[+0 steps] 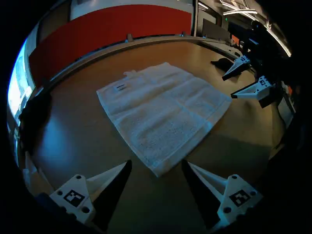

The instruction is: Fold towel

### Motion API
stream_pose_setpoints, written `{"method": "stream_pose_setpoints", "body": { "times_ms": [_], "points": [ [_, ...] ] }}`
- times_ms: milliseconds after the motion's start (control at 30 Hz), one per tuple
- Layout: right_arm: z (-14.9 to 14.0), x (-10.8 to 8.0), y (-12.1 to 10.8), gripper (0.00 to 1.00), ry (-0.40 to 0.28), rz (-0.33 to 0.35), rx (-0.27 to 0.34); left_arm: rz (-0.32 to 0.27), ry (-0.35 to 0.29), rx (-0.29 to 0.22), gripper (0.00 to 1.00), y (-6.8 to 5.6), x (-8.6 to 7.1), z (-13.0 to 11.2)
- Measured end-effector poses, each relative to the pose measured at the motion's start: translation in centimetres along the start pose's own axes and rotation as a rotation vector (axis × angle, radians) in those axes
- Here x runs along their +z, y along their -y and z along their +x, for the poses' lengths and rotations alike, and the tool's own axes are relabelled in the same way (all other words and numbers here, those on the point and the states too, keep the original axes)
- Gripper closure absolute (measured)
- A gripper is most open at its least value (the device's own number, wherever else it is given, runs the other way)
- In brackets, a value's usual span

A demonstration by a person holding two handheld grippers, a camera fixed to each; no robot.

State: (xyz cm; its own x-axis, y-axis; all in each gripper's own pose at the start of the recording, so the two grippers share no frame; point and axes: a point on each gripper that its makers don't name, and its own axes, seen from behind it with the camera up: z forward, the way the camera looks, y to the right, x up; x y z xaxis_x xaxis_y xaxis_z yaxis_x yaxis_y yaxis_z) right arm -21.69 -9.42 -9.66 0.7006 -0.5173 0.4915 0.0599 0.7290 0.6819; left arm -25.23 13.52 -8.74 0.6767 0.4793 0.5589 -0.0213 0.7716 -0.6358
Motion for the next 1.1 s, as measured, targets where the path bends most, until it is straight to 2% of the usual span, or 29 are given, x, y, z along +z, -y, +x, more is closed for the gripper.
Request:
{"method": "stream_pose_setpoints", "body": {
  "times_ms": [467, 600, 867, 1100],
  "points": [
    [-1.3, 0.5, 0.8, 0.04, 0.031, 0.029, -0.006, -0.015, 0.037, 0.001, 0.06, -0.5, 0.8, -0.8],
    [-1.8, 0.7, 1.2, 0.12, 0.050, 0.046, -0.010, -0.016, 0.041, -0.006, 0.07, -0.5, 0.9, -0.8],
    [-2.2, 1.1, 1.6, 0.24, 0.065, 0.067, -0.007, -0.005, 0.047, -0.011, 0.18, -0.1, 1.0, -0.8],
    [-2.2, 1.0, 2.0, 0.40, 0.066, 0.089, 0.004, 0.012, 0.056, -0.019, 0.25, 0.0, 1.0, -0.7]
  ]
}}
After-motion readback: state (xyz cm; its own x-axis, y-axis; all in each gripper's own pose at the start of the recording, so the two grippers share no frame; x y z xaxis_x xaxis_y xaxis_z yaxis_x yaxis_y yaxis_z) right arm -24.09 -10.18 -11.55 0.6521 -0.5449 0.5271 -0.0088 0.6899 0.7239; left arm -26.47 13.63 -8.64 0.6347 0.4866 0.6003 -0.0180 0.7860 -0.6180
